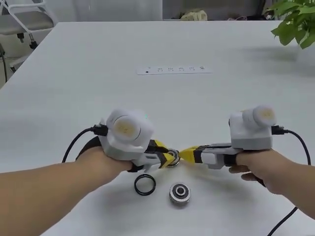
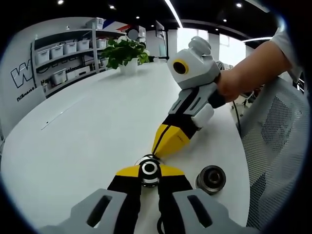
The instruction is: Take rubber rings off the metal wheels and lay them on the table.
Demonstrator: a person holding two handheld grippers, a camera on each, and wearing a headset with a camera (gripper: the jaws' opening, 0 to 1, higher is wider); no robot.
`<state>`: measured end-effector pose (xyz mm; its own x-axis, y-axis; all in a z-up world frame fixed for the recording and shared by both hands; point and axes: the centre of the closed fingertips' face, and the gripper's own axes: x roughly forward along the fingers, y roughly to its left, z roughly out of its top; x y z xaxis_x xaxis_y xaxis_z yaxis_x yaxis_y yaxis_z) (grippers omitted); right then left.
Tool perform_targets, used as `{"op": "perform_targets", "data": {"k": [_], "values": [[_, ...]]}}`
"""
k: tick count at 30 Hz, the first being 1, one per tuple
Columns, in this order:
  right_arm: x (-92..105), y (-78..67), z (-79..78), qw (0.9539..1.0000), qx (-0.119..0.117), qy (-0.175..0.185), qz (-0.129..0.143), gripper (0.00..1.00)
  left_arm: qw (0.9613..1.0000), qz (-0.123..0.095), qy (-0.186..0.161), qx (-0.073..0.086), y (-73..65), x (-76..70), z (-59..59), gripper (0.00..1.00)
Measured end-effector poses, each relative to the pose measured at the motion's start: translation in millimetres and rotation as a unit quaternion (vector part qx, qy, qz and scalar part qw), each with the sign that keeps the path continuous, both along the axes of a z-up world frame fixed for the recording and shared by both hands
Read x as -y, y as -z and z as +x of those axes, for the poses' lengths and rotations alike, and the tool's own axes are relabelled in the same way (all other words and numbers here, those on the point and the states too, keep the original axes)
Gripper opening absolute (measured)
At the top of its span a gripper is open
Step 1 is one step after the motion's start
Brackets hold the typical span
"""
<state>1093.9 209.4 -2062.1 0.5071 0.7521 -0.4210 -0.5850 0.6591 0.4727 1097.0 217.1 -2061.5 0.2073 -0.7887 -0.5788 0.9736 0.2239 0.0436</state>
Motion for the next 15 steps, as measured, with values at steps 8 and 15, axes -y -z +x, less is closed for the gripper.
{"op": "perform_targets", "data": {"k": [8,15], "values": [[-21.2,-14.9,-6.3,0.9991,0.008,-0.022,0.035,0.00,1.0000,0.003,0.002,0.000,0.2,0.2,0.1,0.07],[-24.7,-16.7,-1.8,0.9988,0.029,-0.027,0.030,0.00,1.0000,0.001,0.005,0.001,1.3,1.3,-1.4,0.07]]}}
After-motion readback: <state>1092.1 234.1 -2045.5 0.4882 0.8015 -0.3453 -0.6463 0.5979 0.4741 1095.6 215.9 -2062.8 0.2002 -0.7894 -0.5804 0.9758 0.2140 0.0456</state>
